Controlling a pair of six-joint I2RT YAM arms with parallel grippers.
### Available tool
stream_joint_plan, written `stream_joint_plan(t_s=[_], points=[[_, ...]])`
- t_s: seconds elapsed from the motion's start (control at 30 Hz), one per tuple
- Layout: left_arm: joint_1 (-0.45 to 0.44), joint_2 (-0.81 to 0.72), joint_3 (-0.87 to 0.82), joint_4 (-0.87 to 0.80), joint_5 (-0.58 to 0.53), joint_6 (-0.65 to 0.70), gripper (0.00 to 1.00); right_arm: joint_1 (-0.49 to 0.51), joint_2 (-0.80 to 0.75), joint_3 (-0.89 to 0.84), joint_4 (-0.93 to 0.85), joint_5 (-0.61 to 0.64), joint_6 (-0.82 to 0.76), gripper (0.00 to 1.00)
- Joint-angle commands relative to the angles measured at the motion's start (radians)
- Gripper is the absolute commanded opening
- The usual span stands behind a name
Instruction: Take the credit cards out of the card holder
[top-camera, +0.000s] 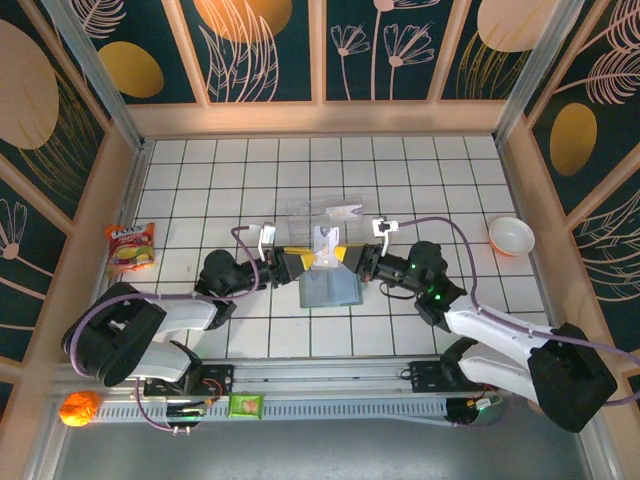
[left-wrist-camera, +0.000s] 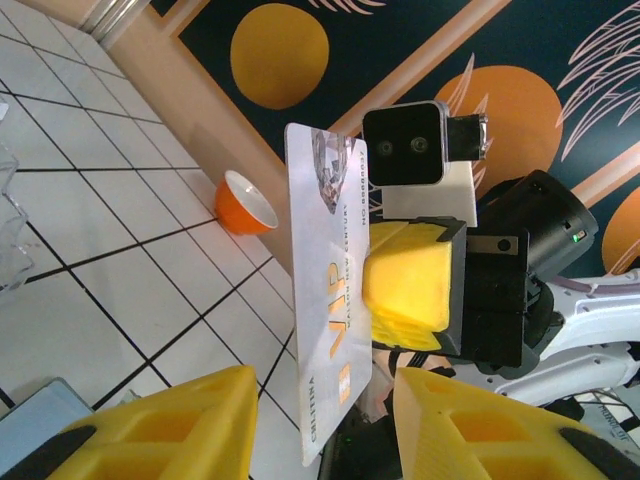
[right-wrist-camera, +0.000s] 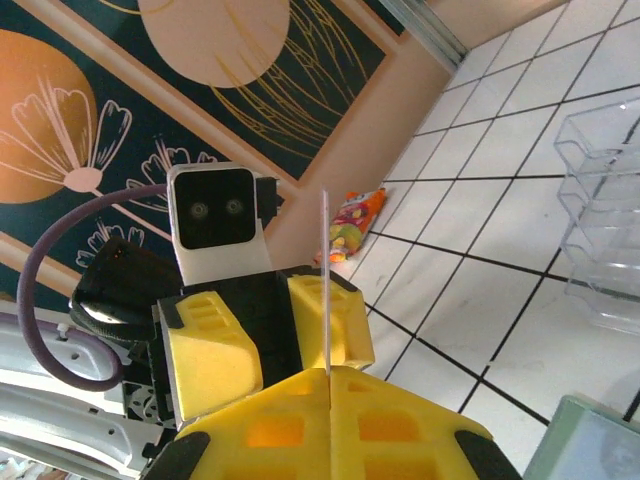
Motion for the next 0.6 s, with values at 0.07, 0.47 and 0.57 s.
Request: stream_joint_plan(t_s=[0.07,0.47,0.57], points=[[0.004,0.007,-0.001,0.081,0.039,-0.015,0.37,0.019,0.033,0.011,0.121,-0.014,0.026,0.0],[0.005,-0.014,0.012,0.028,0.033,0.01,0.05,0.043,0.077,0.033,0.059,0.038,0.004,0.0],[0.004,-0.04,0.041,-0.083,0.032,0.06,0.0,0.045,0.062,0.04,-0.017,0.069,-0.007,0.02]])
